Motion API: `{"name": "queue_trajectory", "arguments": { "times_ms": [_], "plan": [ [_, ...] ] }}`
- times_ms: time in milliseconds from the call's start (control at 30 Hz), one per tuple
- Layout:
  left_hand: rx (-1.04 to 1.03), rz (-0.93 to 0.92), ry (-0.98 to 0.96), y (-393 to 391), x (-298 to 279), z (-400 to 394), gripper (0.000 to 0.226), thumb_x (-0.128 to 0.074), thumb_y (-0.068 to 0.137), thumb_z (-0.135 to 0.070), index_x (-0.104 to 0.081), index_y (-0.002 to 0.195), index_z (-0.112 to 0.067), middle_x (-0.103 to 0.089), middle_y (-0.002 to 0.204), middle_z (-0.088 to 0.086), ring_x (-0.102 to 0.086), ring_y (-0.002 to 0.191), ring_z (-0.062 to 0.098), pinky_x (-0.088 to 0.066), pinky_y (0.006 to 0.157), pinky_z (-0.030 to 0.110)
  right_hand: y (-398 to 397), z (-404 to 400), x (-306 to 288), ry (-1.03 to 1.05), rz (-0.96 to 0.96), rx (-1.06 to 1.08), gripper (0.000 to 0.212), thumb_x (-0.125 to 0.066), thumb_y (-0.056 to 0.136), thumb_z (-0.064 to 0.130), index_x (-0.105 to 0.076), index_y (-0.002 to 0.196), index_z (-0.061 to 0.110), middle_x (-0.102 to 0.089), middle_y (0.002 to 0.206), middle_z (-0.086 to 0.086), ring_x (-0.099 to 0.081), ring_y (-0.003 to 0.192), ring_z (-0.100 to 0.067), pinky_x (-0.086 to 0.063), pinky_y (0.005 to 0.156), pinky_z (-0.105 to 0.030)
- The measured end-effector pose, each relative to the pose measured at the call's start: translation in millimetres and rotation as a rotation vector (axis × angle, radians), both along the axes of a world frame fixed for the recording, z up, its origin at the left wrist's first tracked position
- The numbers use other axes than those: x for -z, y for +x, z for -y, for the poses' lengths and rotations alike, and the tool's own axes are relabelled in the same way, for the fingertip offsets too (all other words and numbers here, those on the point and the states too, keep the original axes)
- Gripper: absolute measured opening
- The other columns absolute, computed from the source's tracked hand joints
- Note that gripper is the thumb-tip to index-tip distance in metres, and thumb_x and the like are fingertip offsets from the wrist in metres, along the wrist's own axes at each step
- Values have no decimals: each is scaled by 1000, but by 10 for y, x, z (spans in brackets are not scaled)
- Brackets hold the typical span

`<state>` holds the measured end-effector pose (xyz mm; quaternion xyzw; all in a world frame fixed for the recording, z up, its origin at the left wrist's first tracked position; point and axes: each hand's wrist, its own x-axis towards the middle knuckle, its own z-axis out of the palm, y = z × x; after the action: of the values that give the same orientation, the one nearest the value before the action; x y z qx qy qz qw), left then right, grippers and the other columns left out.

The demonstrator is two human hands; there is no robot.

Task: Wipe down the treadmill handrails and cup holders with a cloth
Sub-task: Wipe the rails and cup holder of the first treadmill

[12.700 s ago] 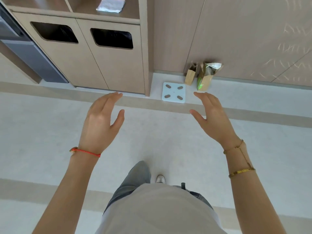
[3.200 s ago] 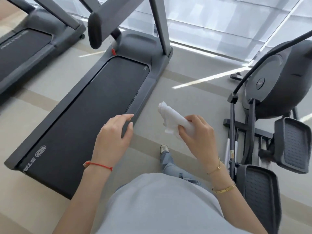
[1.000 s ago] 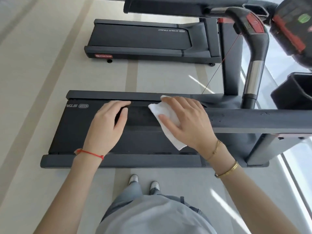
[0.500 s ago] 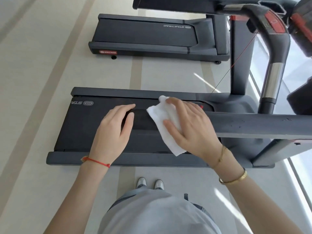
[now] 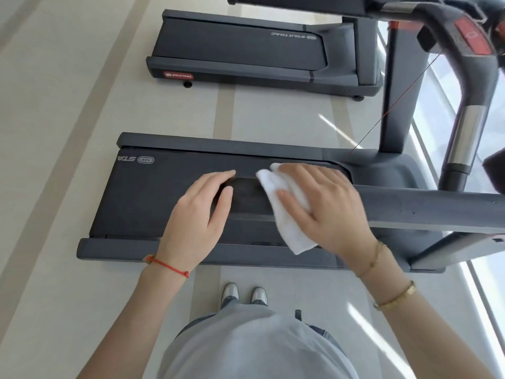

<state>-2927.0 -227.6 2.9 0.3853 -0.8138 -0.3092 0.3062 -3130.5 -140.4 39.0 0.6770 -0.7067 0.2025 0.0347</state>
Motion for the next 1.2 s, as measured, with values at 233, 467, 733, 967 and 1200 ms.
{"name": "queue_trajectory", "arguments": {
  "times_ms": [233, 467, 733, 967, 1200],
  "plan": [
    [52, -15, 19, 33, 7, 16, 26, -44, 103, -20, -60, 122, -12, -61, 118, -7, -59, 109, 9, -49, 93, 30, 415, 408, -25, 131, -96, 42, 40, -28, 100, 47, -58, 105, 21, -64, 81, 7, -60, 70, -21, -41, 66, -33],
    [53, -6, 36, 64, 21, 19, 36, -42, 103, -23, -53, 137, -15, -57, 133, -6, -51, 126, 6, -43, 107, 31, 45, 38, -36, 53, -19, 77, 32, -41, 99, 42, -62, 113, 23, -68, 99, 8, -62, 89, -21, -44, 81, -34],
    [62, -51, 37, 54, 31, 14, 27, -43, 103, -19, -59, 125, -14, -61, 119, -8, -58, 109, 7, -49, 94, 30, 446, 310, 50, 15, -52, -3, 32, -37, 101, 37, -62, 111, 19, -66, 93, 6, -61, 85, -20, -45, 78, -33],
    [36, -45, 30, 51, 23, 4, 33, -44, 103, -20, -57, 133, -13, -59, 130, -6, -52, 124, 5, -42, 106, 25, -101, 12, 35, -36, -36, 231, 28, -38, 98, 35, -61, 91, 20, -60, 72, 4, -55, 67, -24, -42, 70, -36],
    [38, -61, 19, 32, 46, -6, 22, -44, 102, -16, -60, 117, -13, -60, 109, -11, -58, 100, 3, -45, 87, 18, 485, 262, 103, -62, -75, -6, 34, -37, 101, 36, -62, 116, 18, -66, 100, 5, -59, 87, -20, -44, 81, -35]
  ]
}}
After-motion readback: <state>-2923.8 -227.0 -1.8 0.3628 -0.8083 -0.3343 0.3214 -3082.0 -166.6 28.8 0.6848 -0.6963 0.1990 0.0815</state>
